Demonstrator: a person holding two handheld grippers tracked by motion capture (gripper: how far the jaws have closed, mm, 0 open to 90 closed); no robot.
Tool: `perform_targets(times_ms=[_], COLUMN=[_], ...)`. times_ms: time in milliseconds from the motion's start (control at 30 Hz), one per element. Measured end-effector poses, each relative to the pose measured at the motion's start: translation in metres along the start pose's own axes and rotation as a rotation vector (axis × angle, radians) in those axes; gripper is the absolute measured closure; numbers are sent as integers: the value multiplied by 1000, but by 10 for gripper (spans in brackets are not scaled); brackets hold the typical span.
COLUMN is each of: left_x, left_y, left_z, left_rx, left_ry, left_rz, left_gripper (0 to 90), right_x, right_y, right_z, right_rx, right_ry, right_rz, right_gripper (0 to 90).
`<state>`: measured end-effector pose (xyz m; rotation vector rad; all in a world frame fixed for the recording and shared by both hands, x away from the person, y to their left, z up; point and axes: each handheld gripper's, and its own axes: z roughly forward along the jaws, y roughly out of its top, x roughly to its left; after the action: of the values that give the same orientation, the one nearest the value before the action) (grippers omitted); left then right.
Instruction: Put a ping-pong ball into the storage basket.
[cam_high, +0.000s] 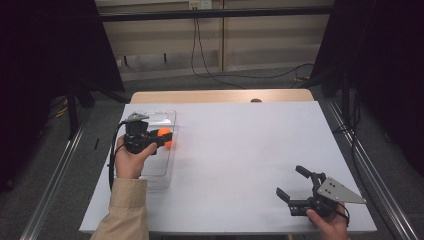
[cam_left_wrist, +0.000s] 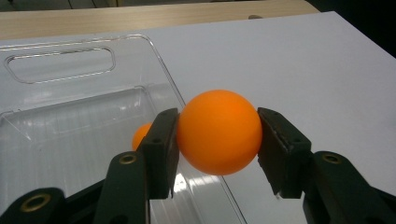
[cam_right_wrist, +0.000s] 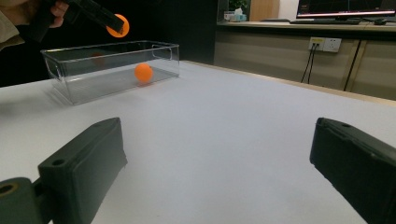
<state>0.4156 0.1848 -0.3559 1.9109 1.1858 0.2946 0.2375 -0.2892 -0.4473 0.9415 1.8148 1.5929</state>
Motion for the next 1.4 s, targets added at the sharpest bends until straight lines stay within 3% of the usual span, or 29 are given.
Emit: perform_targets(times_ms=[1400], left_x=[11], left_y=[-6], left_z=[-1], left_rx=[-16], left_ry=[43], left_rz=[-20], left_gripper=[509], right_x=[0], right_y=[0], right_z=[0], right_rx=[-1], right_ry=[2], right_rz=[0], right_gripper=[28])
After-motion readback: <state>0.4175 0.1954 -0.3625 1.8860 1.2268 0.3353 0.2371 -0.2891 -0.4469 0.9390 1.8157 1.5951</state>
